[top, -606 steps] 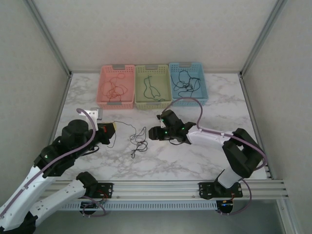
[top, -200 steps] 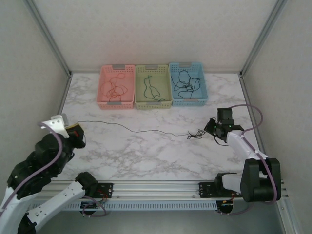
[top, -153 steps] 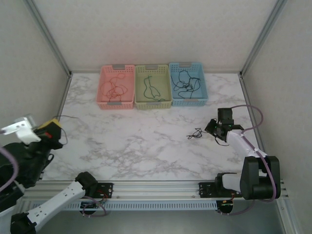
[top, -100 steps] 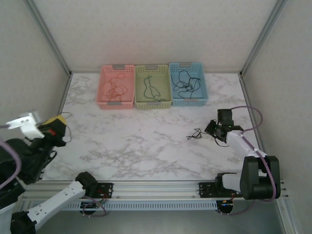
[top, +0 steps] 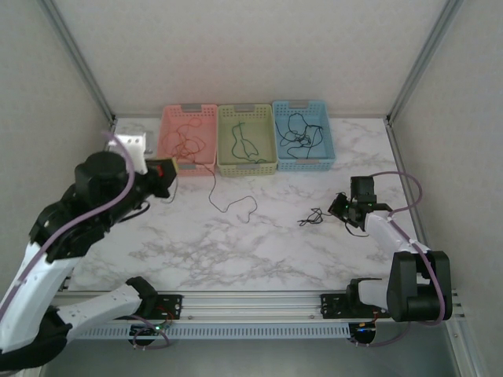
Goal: Untangle the cables
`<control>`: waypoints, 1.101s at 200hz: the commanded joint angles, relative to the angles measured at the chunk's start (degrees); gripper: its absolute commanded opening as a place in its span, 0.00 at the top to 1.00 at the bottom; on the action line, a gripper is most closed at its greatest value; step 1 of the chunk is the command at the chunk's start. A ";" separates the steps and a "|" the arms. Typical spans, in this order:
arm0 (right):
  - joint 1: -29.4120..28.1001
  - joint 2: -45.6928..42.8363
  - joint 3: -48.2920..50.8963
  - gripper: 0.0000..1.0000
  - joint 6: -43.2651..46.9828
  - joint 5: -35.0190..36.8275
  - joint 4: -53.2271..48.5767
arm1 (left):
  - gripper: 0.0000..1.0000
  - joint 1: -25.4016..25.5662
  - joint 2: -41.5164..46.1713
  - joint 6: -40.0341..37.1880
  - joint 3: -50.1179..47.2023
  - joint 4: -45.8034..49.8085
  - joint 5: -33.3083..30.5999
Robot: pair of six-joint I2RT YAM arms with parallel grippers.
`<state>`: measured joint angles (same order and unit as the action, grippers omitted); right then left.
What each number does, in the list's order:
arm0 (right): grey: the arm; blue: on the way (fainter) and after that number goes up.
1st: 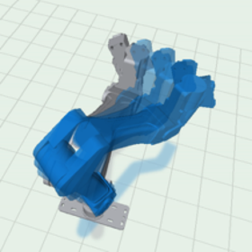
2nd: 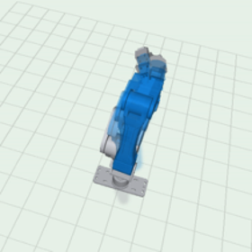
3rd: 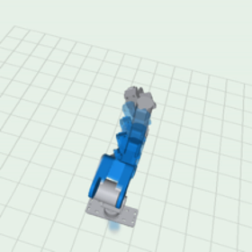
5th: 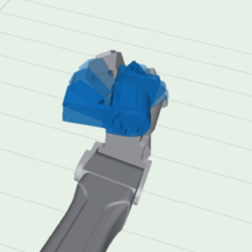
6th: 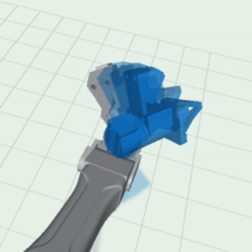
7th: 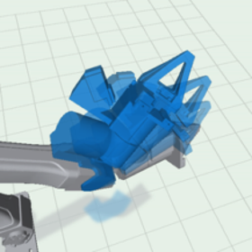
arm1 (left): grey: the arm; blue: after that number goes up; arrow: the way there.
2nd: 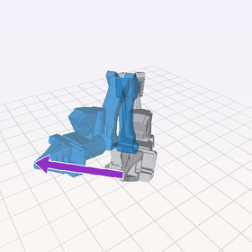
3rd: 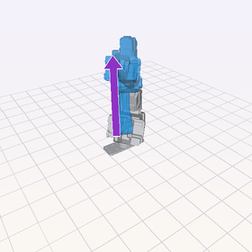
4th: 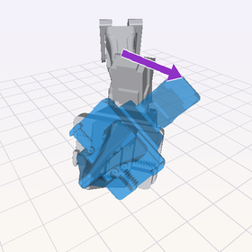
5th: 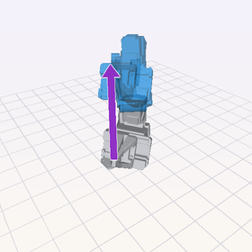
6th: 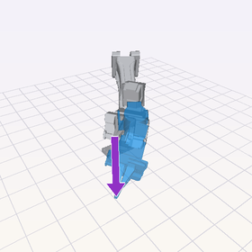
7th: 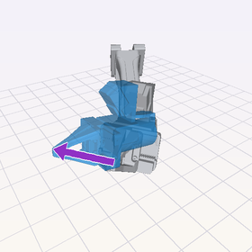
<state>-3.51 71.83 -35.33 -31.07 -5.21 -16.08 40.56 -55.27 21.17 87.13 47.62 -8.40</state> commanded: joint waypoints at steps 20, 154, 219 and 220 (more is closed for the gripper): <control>0.31 -0.06 0.94 1.00 -0.09 -1.47 0.58 | 1.00 -0.21 -17.58 -1.91 14.15 -10.30 8.81; 0.34 2.37 1.58 1.00 -0.23 -4.65 2.56 | 1.00 -2.22 -68.13 -2.73 71.17 -19.76 22.26; 0.39 3.98 1.41 1.00 -0.29 -5.77 3.00 | 1.00 -7.18 -84.57 4.90 71.25 -26.35 18.65; 0.41 4.00 1.41 1.00 -0.25 -5.77 2.99 | 1.00 -7.26 -84.79 5.18 71.25 -26.48 18.80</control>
<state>-3.51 75.18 -34.26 -31.09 -10.13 -13.13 36.16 -133.88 20.84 157.12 25.30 11.03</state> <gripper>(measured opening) 0.038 0.047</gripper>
